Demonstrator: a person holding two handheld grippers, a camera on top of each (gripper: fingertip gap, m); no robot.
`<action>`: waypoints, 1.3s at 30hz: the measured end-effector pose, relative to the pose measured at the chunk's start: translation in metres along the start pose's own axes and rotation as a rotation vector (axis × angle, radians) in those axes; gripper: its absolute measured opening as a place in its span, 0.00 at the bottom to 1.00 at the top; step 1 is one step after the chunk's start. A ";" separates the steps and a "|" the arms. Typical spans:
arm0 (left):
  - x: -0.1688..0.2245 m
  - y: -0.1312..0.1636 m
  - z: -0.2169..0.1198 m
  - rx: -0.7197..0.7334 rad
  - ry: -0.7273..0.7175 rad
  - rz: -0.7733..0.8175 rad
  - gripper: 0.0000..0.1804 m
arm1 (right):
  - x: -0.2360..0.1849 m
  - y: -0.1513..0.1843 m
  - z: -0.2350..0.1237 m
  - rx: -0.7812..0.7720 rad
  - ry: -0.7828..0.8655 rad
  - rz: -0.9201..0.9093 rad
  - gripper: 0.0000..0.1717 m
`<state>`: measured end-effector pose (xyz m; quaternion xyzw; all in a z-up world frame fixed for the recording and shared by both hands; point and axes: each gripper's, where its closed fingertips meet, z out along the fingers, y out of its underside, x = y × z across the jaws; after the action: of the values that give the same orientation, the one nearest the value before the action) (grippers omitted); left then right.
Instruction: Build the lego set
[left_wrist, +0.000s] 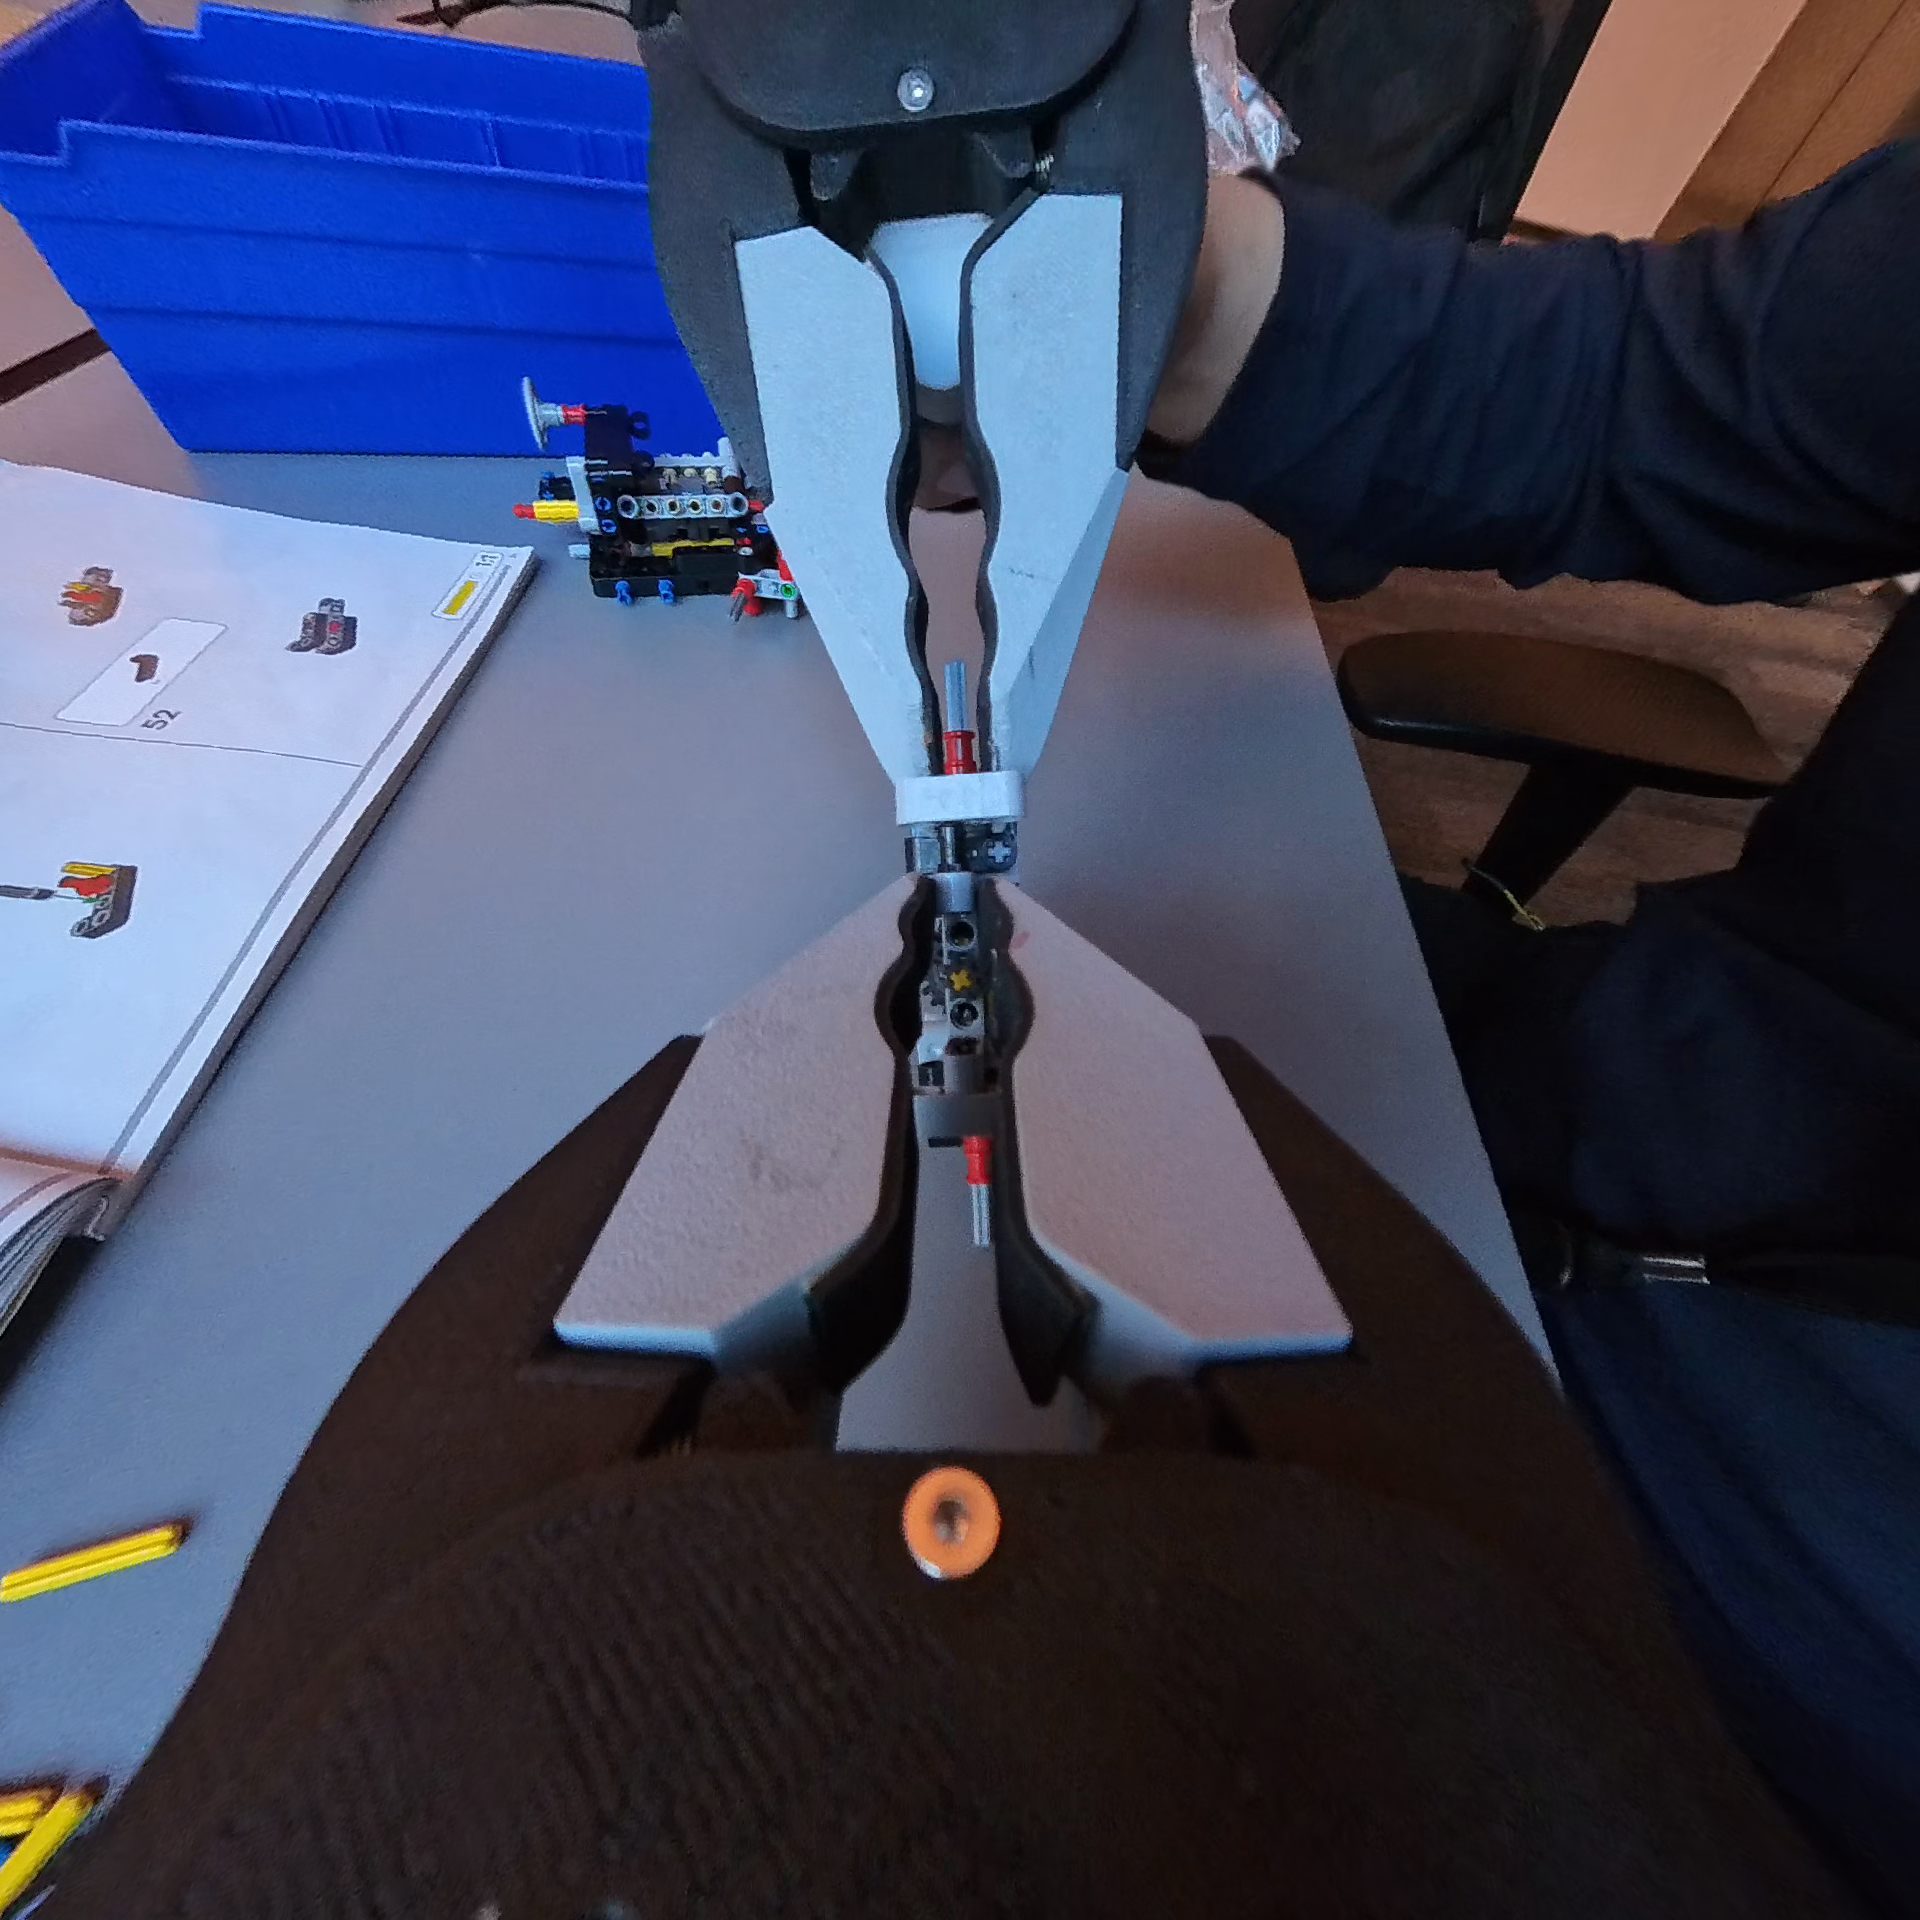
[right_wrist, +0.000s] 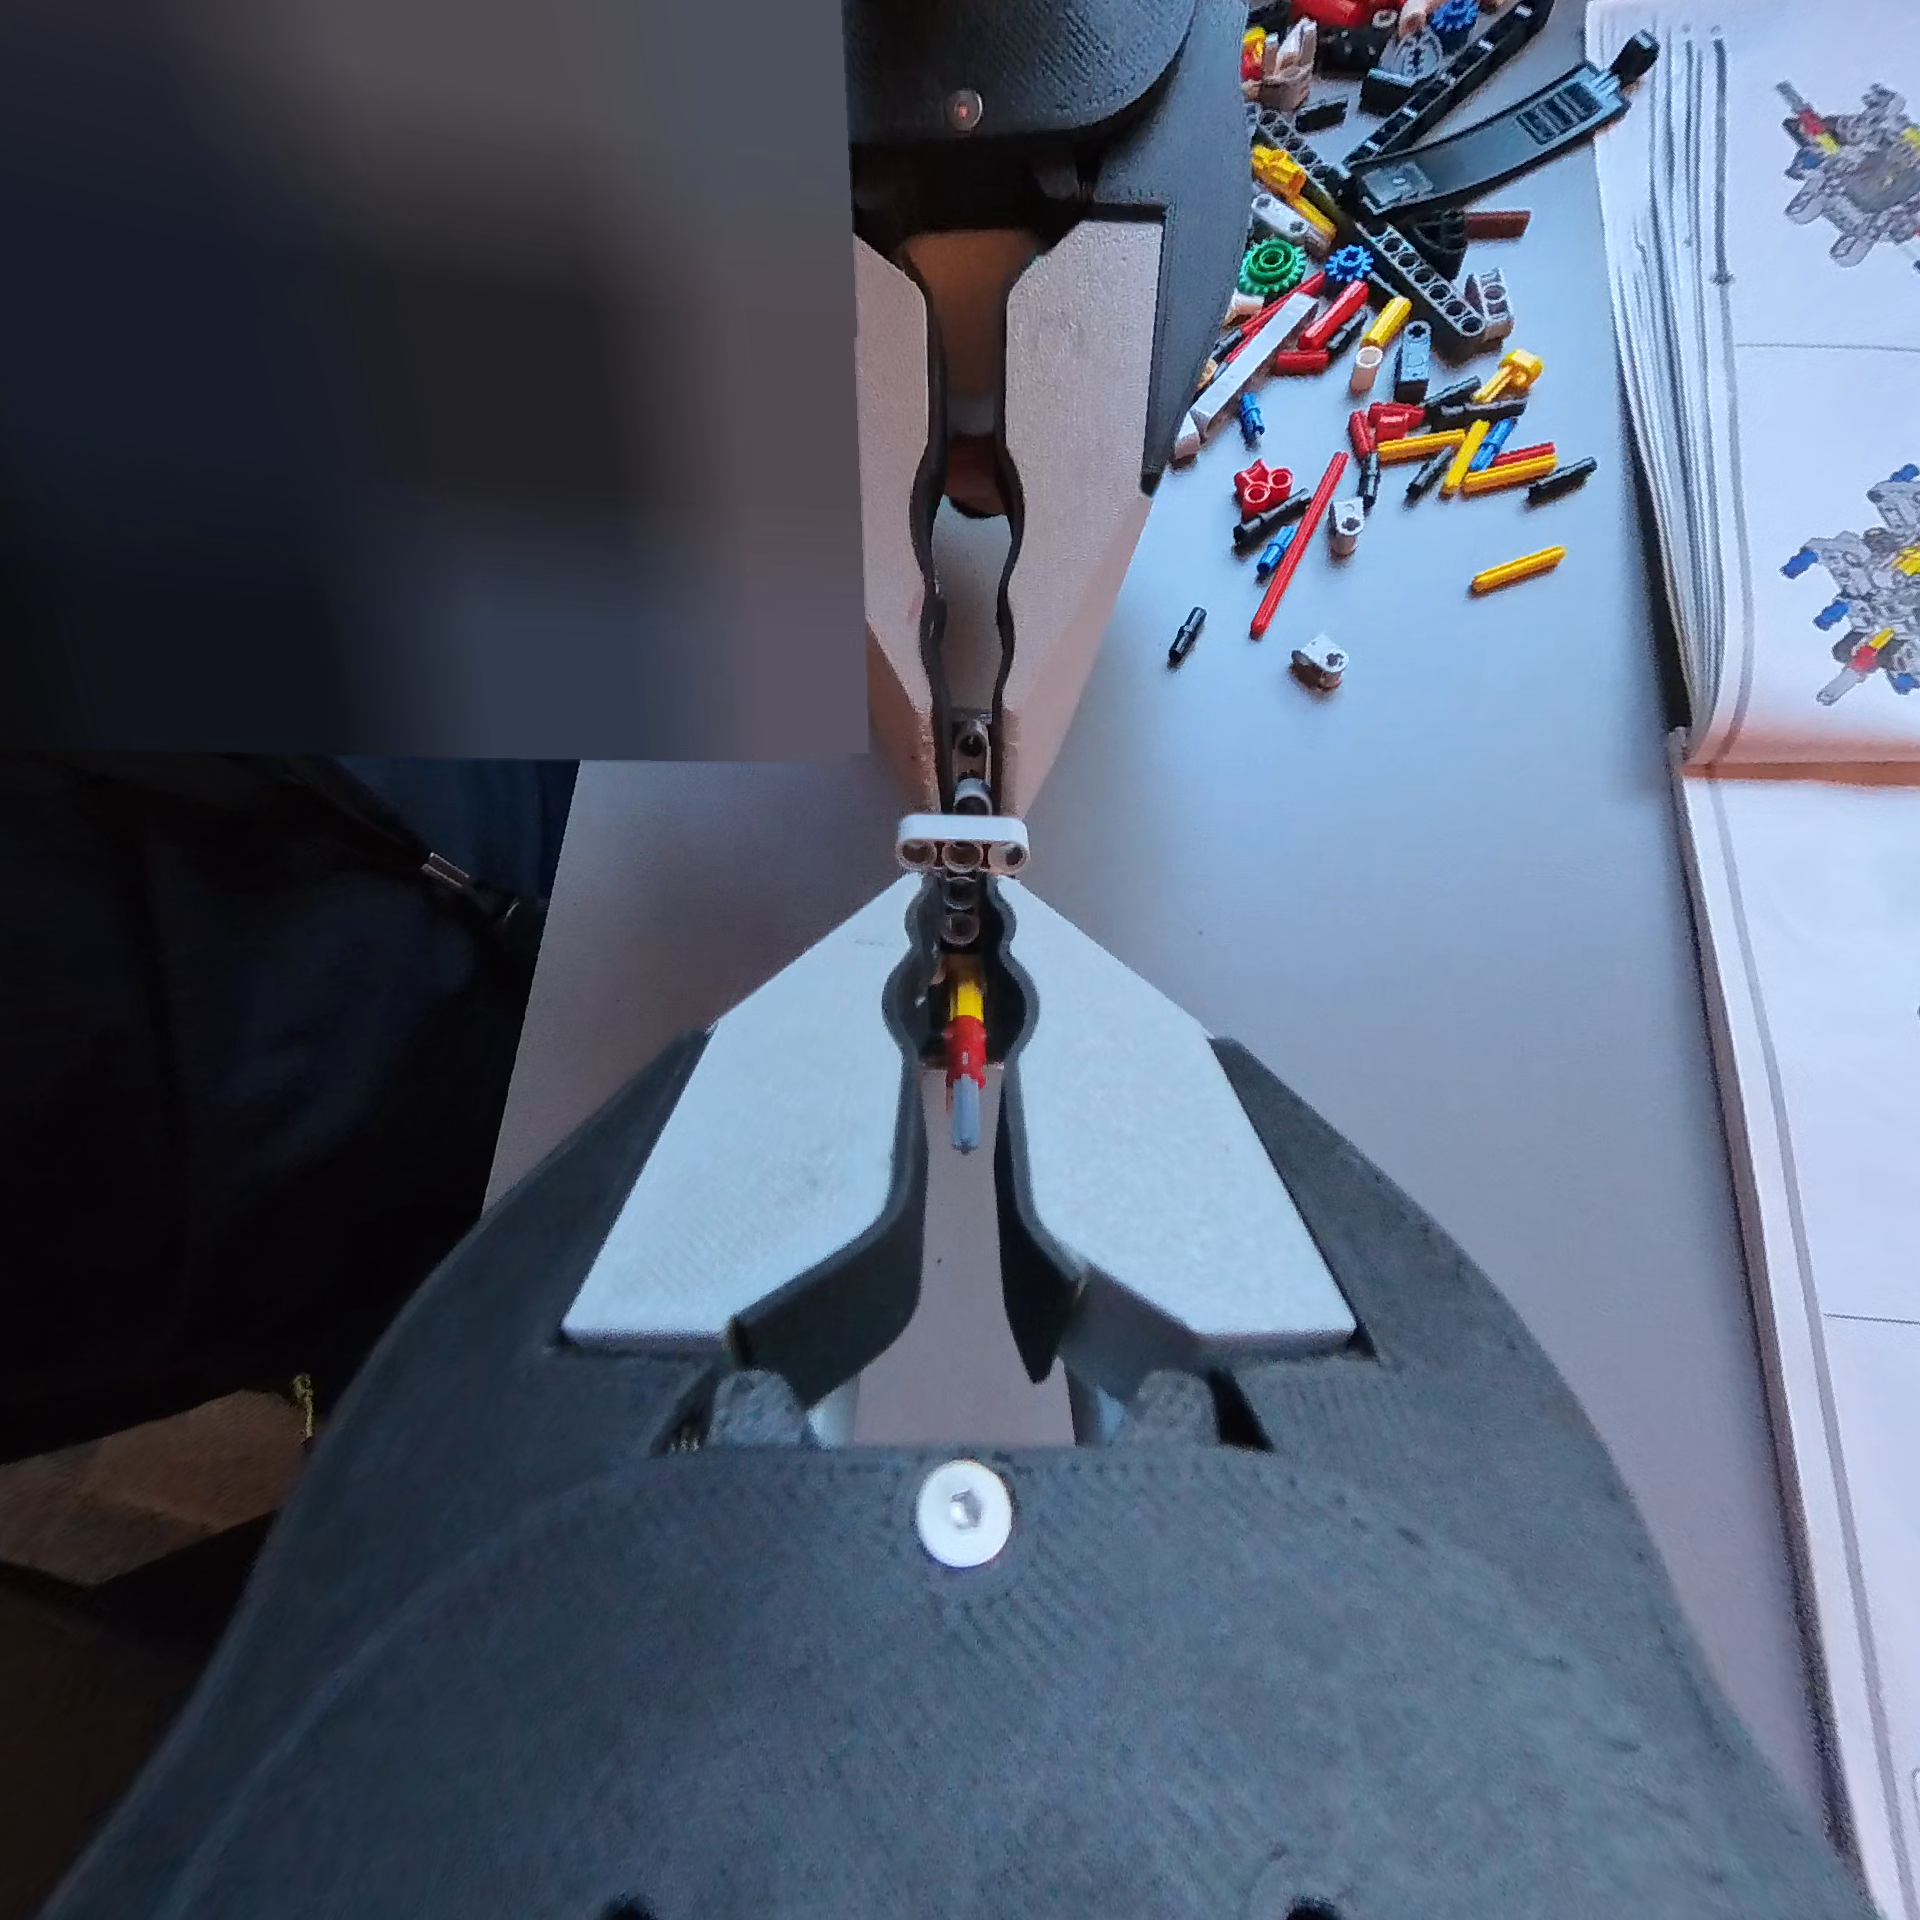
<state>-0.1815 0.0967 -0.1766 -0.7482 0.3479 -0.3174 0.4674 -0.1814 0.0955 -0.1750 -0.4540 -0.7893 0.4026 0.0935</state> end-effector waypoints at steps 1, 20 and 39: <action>0.000 0.000 0.000 0.002 0.003 -0.004 0.03 | 0.001 -0.001 0.000 -0.003 -0.002 0.003 0.02; 0.000 0.001 -0.002 -0.012 -0.003 -0.012 0.03 | 0.004 -0.001 0.003 -0.157 0.150 -0.252 0.02; 0.004 0.004 0.003 -0.015 0.068 -0.068 0.03 | -0.002 0.005 0.006 -0.099 -0.170 0.051 0.02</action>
<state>-0.1775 0.0935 -0.1810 -0.7519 0.3404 -0.3557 0.4384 -0.1799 0.0924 -0.1824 -0.4424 -0.8014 0.4026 -0.0065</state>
